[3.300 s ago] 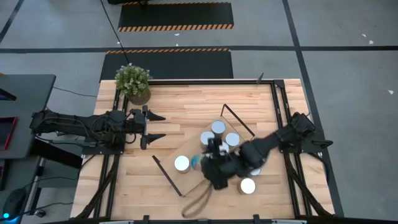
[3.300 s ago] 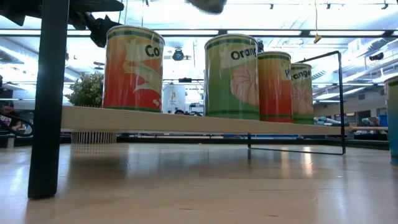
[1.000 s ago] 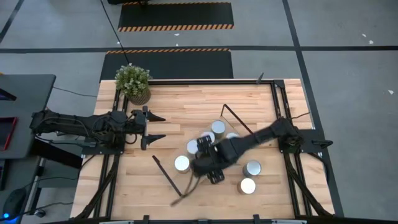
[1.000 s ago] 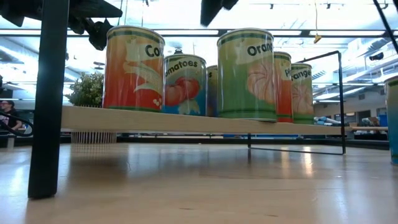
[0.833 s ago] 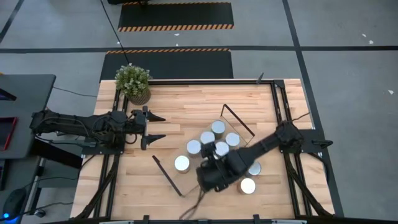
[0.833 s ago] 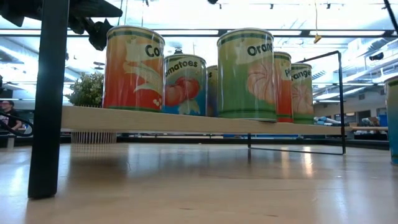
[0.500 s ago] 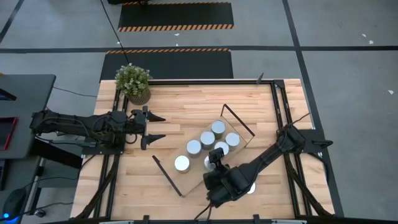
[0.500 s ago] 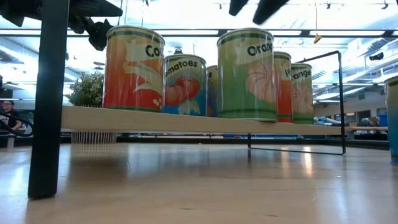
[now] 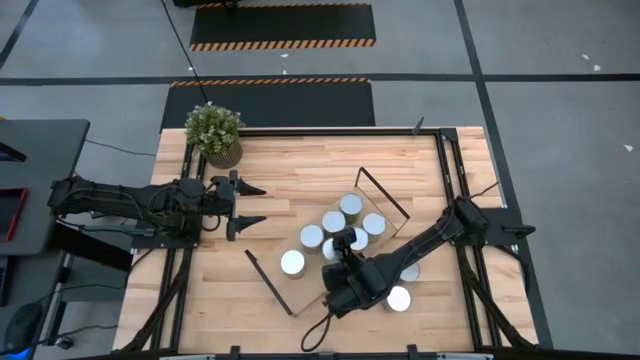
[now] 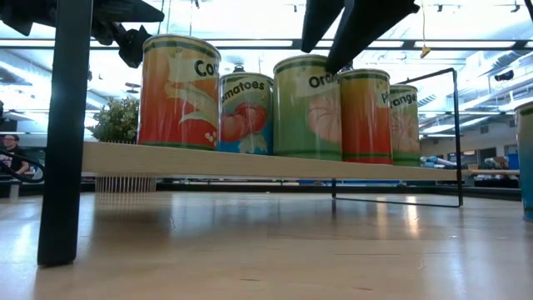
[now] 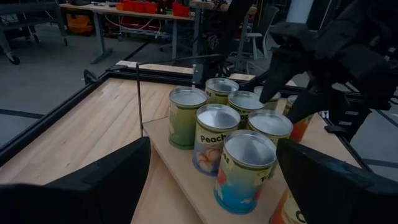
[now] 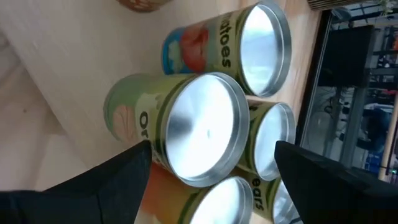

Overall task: Pick and place cans onto a shelf
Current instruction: Adjust the canned oranges on the shelf, then put the canned cherries on the shelf

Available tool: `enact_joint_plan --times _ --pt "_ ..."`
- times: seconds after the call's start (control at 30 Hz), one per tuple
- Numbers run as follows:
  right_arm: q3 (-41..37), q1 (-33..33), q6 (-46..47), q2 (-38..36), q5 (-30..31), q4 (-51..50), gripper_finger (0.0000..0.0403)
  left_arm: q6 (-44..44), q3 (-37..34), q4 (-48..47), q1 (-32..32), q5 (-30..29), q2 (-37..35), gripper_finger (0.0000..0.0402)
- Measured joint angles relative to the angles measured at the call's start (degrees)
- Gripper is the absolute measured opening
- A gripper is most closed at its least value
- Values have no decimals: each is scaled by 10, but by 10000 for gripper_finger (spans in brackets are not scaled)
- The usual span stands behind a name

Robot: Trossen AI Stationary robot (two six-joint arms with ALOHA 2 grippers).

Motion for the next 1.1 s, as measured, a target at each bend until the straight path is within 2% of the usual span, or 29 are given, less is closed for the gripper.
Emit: enact_joint_plan --times 0.2,0.37,0.53,0.7,0.83,1.0,1.1 --pt "38 5 24 0 -7 -42 348 0 0 0 0 0 0 355" --pt "49 10 124 -41 -100 -90 348 0 0 -1 0 0 0 355" --pt "16 46 239 -104 -104 -108 348 0 0 -1 0 0 0 355" --pt "-78 81 410 -179 -121 -120 348 0 0 -1 0 0 0 355" --pt "-182 93 533 -243 -183 -114 348 -3 0 -1 0 0 0 355" --pt "-309 95 628 -329 -217 -47 348 -5 0 -1 0 0 0 355" --pt "-370 96 642 -365 -284 -27 348 -15 0 -1 0 0 0 355"
